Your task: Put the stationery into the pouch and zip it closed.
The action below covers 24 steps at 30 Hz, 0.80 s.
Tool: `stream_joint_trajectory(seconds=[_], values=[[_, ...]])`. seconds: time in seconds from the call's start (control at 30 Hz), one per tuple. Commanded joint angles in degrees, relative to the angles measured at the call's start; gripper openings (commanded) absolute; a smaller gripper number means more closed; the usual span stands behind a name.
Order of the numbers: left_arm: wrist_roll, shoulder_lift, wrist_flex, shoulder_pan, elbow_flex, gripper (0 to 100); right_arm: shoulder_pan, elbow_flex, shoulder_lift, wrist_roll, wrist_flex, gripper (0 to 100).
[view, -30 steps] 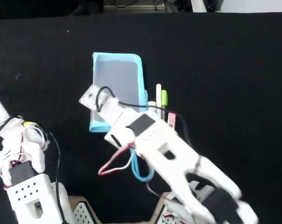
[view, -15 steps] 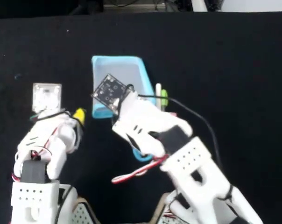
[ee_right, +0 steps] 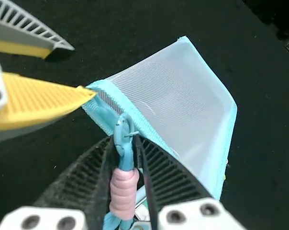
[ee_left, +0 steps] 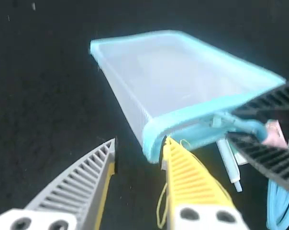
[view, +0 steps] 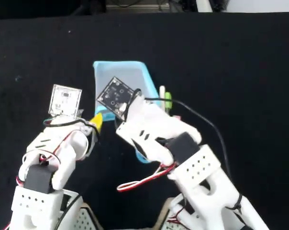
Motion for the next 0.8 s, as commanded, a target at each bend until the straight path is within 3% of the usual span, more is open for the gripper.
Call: stream_joint_trajectory(seconds=[0.0, 0.17, 0.47, 0.77], values=[[-0.2, -0.1, -5.9, 0.8, 2.4, 17, 0.7, -3.6, -2.1, 0.4, 0.3, 1.1], [-0.1, -0.1, -13.4, -1.1, 6.8, 17, 0.7, -4.4, -2.1, 0.4, 0.5, 1.1], [0.1, -0.1, -14.3, -0.7, 6.4, 17, 0.4, -11.5, -2.1, 0.2, 7.4, 1.1], [2.4, 4.7, -14.3, -0.8, 5.2, 17, 0.4, -11.8, -2.1, 0.0, 7.9, 1.1]])
